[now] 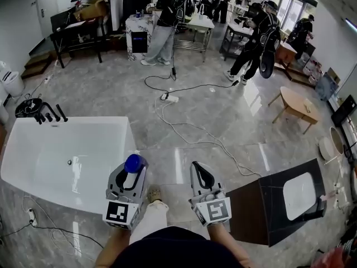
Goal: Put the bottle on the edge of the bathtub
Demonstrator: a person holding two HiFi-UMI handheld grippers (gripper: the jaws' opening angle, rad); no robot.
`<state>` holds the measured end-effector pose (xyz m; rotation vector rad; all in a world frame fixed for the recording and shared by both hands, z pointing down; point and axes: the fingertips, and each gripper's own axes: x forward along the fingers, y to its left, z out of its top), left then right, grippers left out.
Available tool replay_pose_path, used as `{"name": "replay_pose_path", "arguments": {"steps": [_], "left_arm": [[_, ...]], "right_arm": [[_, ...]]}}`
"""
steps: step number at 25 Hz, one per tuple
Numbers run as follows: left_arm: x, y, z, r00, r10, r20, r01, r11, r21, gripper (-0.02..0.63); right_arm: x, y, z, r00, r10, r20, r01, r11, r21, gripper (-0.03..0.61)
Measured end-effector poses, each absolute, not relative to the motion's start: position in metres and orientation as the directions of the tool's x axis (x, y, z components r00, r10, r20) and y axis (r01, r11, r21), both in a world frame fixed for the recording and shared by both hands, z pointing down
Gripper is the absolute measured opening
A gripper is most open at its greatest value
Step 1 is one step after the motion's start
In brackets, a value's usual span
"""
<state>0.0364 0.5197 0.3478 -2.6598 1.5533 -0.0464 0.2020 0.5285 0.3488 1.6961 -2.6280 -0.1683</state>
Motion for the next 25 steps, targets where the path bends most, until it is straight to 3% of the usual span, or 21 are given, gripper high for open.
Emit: {"name": "replay_pose_path", "arguments": {"steps": [16,25], "left_arm": [[0.023,0.304,0.336,0.507,-0.862,-0.02,-0.859,-0.504,-0.088,0.141],[0.002,0.235,0.336,0.531,-0.847,-0.023,-0.846,-0.528,-0.082,0.141]], "right_arm": [[0.187,0.318,0.329,-0.399,-0.915,-0.068,-0.914,0.391,0.108,0.0],[0.176,0.261,0.336,-0.351,-0.935,-0.044,-0.932,0.345,0.115,0.0]]}}
